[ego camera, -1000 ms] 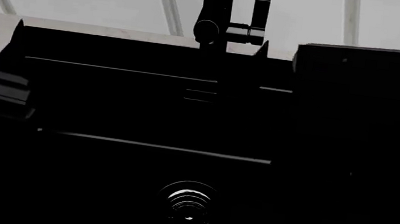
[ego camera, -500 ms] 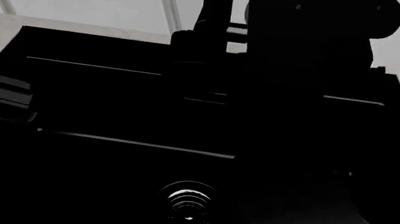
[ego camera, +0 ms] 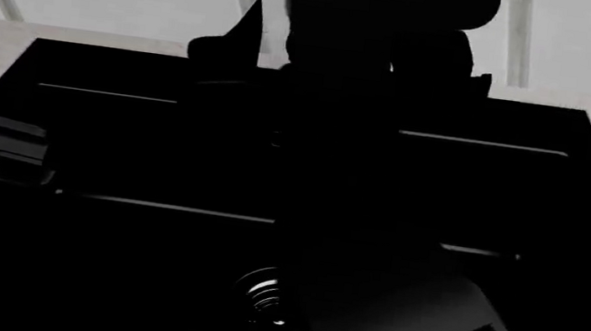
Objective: Turn the sink spout to the right.
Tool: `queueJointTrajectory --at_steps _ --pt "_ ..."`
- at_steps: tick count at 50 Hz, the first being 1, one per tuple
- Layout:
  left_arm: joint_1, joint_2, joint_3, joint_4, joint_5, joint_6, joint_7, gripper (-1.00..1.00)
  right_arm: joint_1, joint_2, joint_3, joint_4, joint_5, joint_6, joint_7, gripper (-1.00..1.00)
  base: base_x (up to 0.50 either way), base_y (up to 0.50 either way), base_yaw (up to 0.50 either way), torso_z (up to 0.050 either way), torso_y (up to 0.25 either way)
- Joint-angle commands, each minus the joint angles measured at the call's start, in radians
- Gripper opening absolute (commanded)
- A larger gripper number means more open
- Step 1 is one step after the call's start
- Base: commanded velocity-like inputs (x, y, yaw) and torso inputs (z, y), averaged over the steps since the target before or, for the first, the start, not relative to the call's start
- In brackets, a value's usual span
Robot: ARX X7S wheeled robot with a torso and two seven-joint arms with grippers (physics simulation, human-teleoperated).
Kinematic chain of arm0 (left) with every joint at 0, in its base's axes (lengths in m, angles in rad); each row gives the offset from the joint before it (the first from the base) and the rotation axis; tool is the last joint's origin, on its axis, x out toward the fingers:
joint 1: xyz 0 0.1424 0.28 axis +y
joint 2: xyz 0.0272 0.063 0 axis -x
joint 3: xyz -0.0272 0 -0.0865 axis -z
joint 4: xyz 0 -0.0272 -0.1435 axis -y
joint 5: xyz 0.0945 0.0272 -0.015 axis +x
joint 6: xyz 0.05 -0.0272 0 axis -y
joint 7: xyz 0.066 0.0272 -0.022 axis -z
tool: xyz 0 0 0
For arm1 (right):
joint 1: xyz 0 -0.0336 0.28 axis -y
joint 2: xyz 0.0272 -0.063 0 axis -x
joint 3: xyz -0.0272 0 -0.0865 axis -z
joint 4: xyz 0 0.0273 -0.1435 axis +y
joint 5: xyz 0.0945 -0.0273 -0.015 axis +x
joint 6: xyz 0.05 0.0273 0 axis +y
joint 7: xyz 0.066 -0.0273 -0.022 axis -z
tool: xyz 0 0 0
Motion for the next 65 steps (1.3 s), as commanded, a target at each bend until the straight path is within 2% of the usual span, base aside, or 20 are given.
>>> queueJointTrajectory --at_steps 1,26,35,36,54,65 --pt "-0.002 -0.008 -0.004 0.015 -0.007 -0.015 -0.002 1.00 -0.006 -0.016 -0.023 0.124 0.004 -0.097 0.017 1.00 0.00 0.00 0.00 0.000 0.000" --pt "0.027 -0.015 0.007 -0.018 -0.005 0.034 -0.010 1.00 -0.033 -0.003 -0.094 0.358 0.024 -0.281 0.039 1.00 0.00 0.00 0.00 0.000 0.000" --pt "0.014 -0.018 0.014 -0.010 -0.007 0.011 -0.013 1.00 -0.034 0.001 -0.102 0.342 0.044 -0.265 0.068 1.00 0.00 0.00 0.00 0.000 0.000" --pt "0.015 -0.012 0.004 -0.010 -0.019 0.013 -0.009 1.00 -0.029 0.015 -0.149 0.324 0.029 -0.240 0.068 1.00 0.00 0.00 0.00 0.000 0.000" --pt "0.014 -0.016 0.006 -0.011 -0.025 0.014 -0.015 1.00 -0.023 0.028 -0.163 0.327 0.059 -0.250 0.089 1.00 0.00 0.00 0.00 0.000 0.000" --pt "0.005 -0.043 0.056 -0.008 0.012 0.019 -0.024 1.00 0.002 0.009 -0.167 0.474 0.058 -0.374 0.054 1.00 0.00 0.00 0.00 0.000 0.000"
